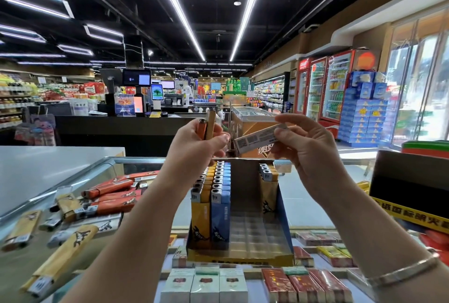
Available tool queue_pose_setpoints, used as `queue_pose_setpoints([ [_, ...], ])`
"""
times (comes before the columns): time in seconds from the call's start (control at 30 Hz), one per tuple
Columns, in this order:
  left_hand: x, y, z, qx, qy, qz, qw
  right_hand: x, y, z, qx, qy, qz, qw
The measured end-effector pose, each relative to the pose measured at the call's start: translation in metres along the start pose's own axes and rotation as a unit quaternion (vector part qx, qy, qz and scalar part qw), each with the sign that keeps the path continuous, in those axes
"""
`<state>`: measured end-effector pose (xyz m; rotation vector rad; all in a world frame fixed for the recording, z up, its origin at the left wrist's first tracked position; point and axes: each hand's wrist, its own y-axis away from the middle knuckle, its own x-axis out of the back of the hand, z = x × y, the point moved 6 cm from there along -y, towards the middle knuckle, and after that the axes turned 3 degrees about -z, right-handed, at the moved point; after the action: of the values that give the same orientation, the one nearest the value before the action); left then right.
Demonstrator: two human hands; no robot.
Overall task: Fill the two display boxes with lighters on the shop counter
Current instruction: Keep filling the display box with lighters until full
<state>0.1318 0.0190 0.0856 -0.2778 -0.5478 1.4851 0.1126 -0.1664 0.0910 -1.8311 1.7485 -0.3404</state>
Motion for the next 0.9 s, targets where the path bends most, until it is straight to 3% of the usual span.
queue_pose_setpoints([
  [0.13, -0.016, 0.002, 0.005, -0.046, -0.061, -0.086, 0.993, -0.002, 0.0, 0.009, -0.03, -0.012, -0.023, 0.999],
  [0.33, -0.018, 0.002, 0.004, -0.071, -0.086, -0.101, 0.989, -0.008, -0.002, 0.009, -0.04, -0.129, -0.065, 0.989],
  [0.43, -0.017, 0.002, 0.004, -0.077, -0.095, -0.08, 0.989, -0.001, -0.002, 0.004, 0.012, -0.05, -0.007, 0.999],
  [0.57, -0.002, 0.0, 0.006, -0.091, -0.123, 0.028, 0.988, 0.011, -0.001, 0.001, 0.064, 0.083, 0.07, 0.992],
  [0.7, 0.01, 0.0, 0.001, -0.074, -0.132, 0.098, 0.984, 0.004, -0.002, 0.006, 0.09, 0.235, 0.032, 0.967],
  [0.9, 0.013, -0.003, -0.013, -0.02, -0.167, 0.093, 0.981, -0.013, -0.004, 0.017, 0.12, 0.386, -0.036, 0.914],
])
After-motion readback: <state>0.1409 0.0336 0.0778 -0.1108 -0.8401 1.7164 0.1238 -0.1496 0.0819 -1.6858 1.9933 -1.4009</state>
